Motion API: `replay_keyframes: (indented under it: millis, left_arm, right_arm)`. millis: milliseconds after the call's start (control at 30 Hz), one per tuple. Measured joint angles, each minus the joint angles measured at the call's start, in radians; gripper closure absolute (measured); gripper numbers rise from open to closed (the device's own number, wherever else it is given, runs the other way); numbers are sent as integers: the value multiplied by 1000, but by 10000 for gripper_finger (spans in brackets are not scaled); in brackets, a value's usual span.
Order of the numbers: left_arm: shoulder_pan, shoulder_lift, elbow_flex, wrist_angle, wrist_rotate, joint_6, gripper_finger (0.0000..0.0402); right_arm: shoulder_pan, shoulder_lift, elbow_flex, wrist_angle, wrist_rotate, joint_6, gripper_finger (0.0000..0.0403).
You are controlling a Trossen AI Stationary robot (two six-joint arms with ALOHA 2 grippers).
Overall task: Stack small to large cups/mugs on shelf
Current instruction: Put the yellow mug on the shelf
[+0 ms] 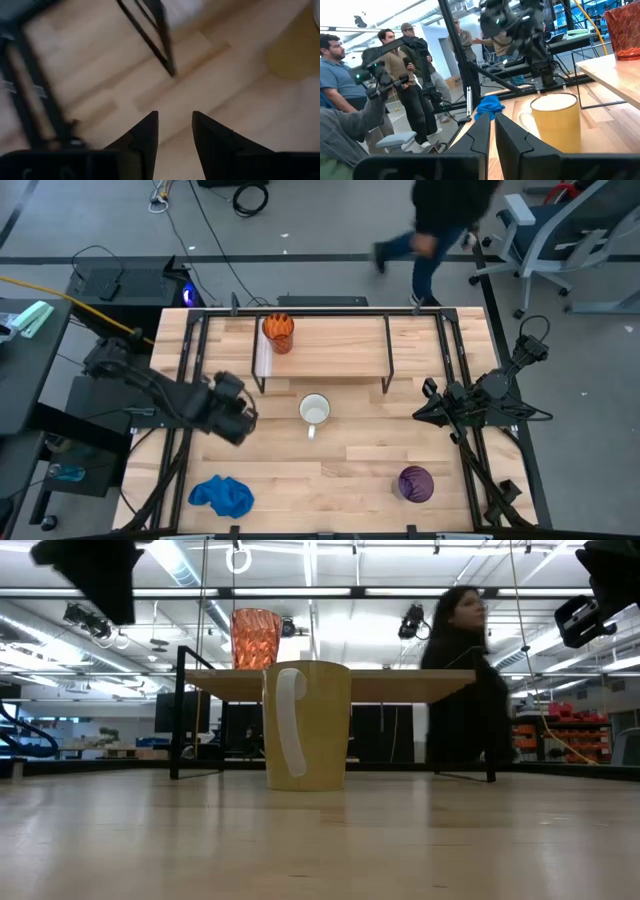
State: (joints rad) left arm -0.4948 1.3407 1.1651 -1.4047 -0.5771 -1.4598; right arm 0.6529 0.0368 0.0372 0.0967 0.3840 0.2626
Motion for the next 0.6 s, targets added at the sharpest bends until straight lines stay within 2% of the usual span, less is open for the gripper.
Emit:
replay_keyframes:
  millis: [133,333,600]
  left_arm:
    - [-45,0,-139,246,-4,-9,274]
    - [-38,0,-295,572,-6,39,274]
    - [59,0,-349,748,-47,52,284]
  right_arm:
    - [0,0,0,0,0,0,369]
    - [0,0,0,0,0,0,369]
    - [0,0,0,1,0,-1,369]
